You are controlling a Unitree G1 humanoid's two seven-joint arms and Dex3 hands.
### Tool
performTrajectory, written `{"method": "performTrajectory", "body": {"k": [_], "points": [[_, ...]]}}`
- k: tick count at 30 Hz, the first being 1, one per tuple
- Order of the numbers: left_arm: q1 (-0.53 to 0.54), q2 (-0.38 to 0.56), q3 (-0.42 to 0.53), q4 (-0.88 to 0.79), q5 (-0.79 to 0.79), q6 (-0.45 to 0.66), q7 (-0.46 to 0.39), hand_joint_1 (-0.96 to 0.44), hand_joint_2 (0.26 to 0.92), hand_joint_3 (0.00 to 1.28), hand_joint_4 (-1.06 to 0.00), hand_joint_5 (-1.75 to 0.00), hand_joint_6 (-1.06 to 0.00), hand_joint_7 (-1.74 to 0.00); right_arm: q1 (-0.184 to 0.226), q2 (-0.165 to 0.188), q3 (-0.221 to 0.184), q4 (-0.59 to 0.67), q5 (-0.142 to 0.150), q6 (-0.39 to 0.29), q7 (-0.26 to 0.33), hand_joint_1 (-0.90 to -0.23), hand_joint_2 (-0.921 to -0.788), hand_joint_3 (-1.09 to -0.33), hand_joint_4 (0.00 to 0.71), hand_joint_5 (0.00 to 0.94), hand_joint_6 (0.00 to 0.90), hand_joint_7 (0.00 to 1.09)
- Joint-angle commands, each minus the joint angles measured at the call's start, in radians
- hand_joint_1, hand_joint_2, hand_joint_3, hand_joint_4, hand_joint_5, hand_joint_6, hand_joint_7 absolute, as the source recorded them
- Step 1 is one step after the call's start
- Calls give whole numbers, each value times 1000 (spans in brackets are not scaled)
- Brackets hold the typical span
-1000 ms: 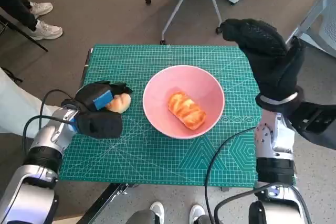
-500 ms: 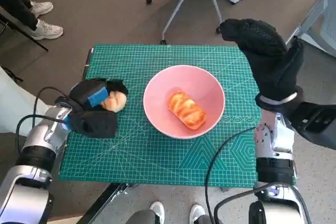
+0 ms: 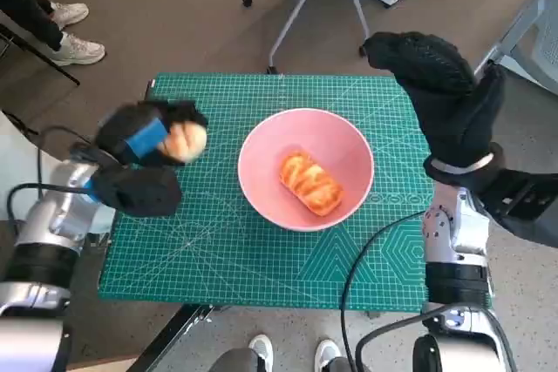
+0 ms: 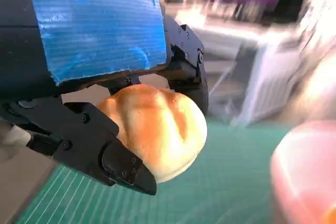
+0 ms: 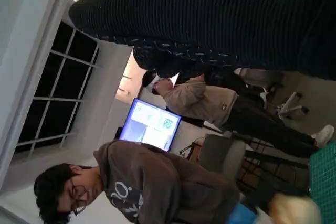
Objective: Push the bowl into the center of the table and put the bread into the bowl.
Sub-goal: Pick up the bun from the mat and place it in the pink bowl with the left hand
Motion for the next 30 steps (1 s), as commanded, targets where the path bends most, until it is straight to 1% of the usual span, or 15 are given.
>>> {"method": "performTrajectory", "body": {"k": [1,7,15,19,25,30], "points": [[-9,-17,41,-139,-41,17,-17,2,920,25,-762,-1062,-654,-1159,20,3,6,-1,-6,13,4,-656,-921,-731,153,0,-1,479],[-52,-61,36,-208,-38,13,-16,2,919,17,-769,-1071,-666,-1131,19,3,7,0,-9,9,4,-656,-921,-734,153,0,-1,477],[-141,-131,-23,-220,-13,-16,-54,2,916,9,-785,-1082,-685,-1082,19,0,7,1,-12,5,5,-659,-921,-732,154,1,-1,478],[-199,-170,-74,-176,1,-36,-91,2,913,5,-795,-1076,-696,-1063,21,-2,6,0,-12,4,6,-659,-921,-732,154,1,-1,478],[-256,-221,-131,-74,23,-69,-114,2,913,3,-804,-1073,-698,-1050,26,-5,4,-1,-15,-4,5,-656,-921,-730,158,3,-1,479],[-286,-256,-158,21,28,-108,-118,1,919,12,-771,-1100,-681,-1077,35,-10,2,-11,-15,-9,4,-650,-921,-730,160,3,-1,480]]}}
